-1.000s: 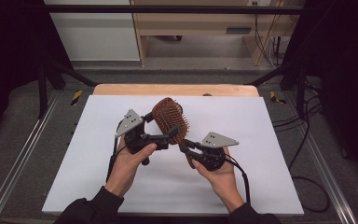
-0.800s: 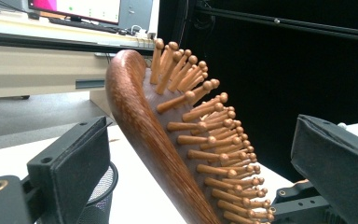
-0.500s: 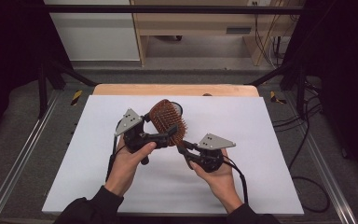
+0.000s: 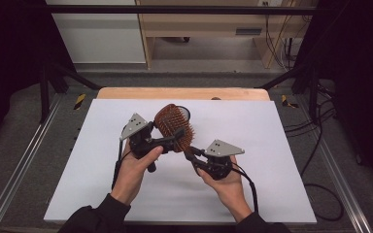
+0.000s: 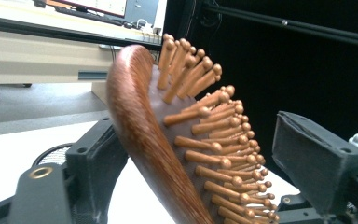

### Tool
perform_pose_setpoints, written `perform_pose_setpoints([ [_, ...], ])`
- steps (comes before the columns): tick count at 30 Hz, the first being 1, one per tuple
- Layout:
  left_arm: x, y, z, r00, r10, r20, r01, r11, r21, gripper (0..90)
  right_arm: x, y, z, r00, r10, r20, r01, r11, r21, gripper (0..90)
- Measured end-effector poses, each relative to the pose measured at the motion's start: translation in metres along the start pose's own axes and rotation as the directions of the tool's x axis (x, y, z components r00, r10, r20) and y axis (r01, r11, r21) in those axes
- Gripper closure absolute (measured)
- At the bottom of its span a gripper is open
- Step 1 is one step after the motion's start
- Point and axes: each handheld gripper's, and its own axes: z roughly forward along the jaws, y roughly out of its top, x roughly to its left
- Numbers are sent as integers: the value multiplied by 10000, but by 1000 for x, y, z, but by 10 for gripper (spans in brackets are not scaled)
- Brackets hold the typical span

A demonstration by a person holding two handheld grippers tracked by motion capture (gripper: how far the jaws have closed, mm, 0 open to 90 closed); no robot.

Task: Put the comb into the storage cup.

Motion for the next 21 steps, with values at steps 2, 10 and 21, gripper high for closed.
perform_pose_setpoints([
  [2, 1, 1, -1, 9999, -144, 32, 144, 9999, -22, 206, 0, 0, 0, 10000, 6, 14, -6, 10000, 2, 726],
  [10, 7, 4, -3, 9982, -605, 22, 605, 9981, -86, 269, 0, 0, 0, 10000, -29, 37, 29, 10000, -42, 726],
  [21, 6, 13, -5, 9929, -1168, 238, 1168, 9932, 4, 325, 1, -2, 1, 9999, -122, 102, 122, 9999, -69, 726],
])
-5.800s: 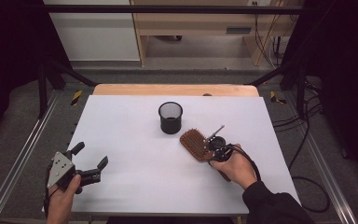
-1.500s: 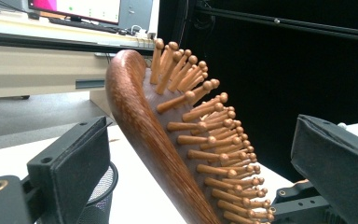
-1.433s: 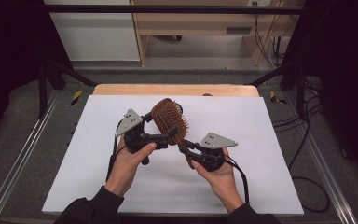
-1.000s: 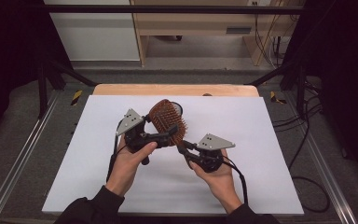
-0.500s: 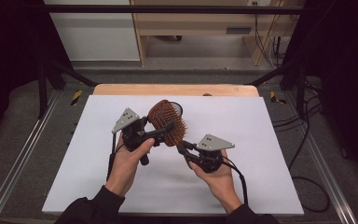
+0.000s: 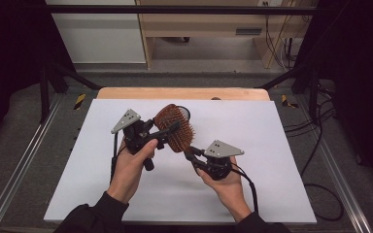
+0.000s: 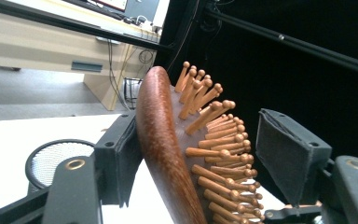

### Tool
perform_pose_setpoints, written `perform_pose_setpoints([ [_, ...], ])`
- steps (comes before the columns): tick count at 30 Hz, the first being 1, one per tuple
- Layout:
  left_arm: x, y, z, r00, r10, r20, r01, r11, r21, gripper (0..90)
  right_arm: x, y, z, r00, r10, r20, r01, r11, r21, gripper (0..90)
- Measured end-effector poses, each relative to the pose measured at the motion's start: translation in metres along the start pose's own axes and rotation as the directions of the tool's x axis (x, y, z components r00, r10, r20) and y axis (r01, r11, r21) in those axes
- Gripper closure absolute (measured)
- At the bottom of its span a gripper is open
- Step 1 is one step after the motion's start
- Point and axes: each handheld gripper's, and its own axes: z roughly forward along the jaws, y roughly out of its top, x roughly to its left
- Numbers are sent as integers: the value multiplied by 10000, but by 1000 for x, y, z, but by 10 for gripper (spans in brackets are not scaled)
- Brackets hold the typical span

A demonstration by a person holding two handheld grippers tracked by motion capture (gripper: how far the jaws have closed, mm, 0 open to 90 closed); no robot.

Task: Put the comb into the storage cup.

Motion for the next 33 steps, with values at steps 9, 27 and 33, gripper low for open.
perform_pose_setpoints([
  [9, 0, 0, 0, 9994, -332, -127, 334, 9992, 196, 403, 1, -1, 1, 9999, -133, 73, 132, 9998, 116, 726],
  [27, -3, -4, 1, 9957, -915, -154, 917, 9957, 148, 473, 4, -3, 3, 9995, -286, 128, 283, 9994, 200, 726],
  [33, -4, -5, 0, 9963, -836, -193, 838, 9964, 124, 493, 5, -3, 4, 9994, -315, 156, 311, 9992, 244, 725],
])
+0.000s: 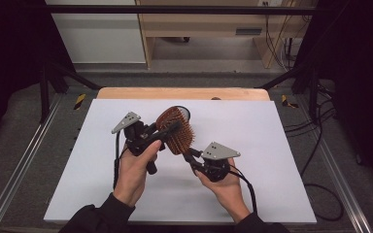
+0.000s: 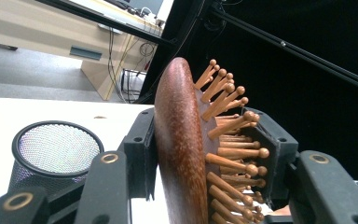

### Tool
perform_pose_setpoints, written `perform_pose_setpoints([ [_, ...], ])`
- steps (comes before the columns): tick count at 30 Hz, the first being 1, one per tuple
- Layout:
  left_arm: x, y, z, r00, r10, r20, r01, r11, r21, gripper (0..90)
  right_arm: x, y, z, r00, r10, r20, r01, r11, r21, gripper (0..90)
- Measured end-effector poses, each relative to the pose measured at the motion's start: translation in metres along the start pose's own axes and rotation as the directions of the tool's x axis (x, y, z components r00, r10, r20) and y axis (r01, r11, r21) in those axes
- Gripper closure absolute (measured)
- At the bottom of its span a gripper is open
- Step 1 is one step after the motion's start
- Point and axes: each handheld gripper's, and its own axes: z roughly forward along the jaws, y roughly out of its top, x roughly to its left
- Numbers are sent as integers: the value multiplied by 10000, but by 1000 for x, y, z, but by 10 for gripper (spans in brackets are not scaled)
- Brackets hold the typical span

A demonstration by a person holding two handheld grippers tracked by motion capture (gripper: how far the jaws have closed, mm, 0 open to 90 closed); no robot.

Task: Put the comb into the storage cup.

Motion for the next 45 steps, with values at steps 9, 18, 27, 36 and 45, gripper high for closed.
perform_pose_setpoints([
  [9, -4, -1, 0, 9999, 160, 63, -159, 9998, -96, 507, 0, 0, 0, 10000, -20, 11, 20, 10000, -29, 724],
  [18, -5, -1, 0, 9998, 135, 127, -134, 9999, -98, 512, 0, -1, 1, 10000, 24, -31, -25, 10000, -53, 722],
  [27, -5, -2, 1, 9995, 288, 105, -287, 9995, -135, 514, -1, -4, 6, 9982, 603, 12, -603, 9980, 166, 465],
  [36, -2, 3, -4, 9994, 323, -96, -326, 9988, -353, 513, -11, -5, -4, 9948, 985, 257, -995, 9942, 420, 310],
  [45, 0, 19, -13, 9983, 474, -328, -496, 9964, -686, 512, -32, -15, -27, 9823, 1813, 469, -1817, 9833, 37, 213],
])
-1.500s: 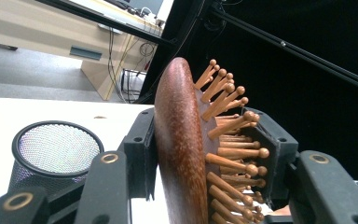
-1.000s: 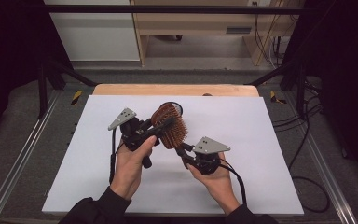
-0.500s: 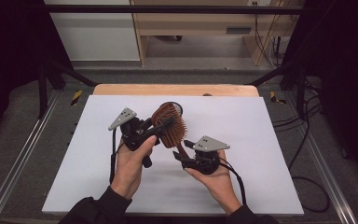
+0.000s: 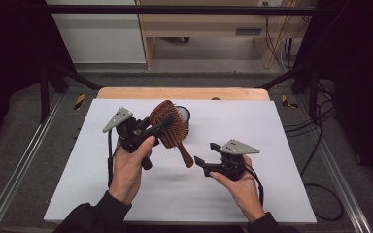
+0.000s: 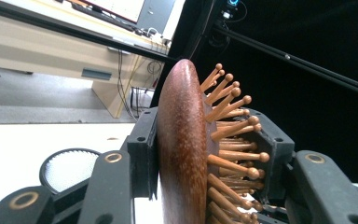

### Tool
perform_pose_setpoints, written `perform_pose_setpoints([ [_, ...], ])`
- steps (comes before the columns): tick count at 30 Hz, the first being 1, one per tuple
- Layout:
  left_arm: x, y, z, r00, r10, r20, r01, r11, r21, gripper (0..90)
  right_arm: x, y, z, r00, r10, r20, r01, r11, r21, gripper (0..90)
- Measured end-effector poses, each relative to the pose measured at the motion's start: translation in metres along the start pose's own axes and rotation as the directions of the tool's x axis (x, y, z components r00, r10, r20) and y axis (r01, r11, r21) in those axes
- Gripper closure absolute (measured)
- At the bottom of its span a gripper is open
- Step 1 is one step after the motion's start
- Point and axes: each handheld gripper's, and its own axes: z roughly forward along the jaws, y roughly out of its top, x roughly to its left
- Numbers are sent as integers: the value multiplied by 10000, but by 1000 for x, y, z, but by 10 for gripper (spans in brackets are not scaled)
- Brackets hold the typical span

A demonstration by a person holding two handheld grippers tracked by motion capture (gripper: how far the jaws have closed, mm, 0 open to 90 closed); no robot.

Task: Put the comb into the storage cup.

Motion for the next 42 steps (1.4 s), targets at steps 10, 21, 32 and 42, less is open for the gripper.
perform_pose_setpoints([
  [10, 3, 31, 3, 9984, 421, -387, -436, 9983, -382, 511, -18, -12, -23, 9970, -267, 727, 263, 9996, 59, 194],
  [21, 9, 60, 25, 9912, 1072, -772, -1120, 9919, -605, 510, -43, -38, -64, 9816, -107, 1905, 236, 9976, -657, 130],
  [32, 26, 76, 50, 9831, 1350, -1235, -1440, 9873, -670, 509, -49, -56, -108, 9513, 336, 3064, 114, 9895, -1441, 80],
  [42, 43, 76, 71, 9789, 1317, -1559, -1460, 9857, -838, 508, -54, -53, -105, 9483, 339, 3157, 243, 9836, -1788, 75],
])
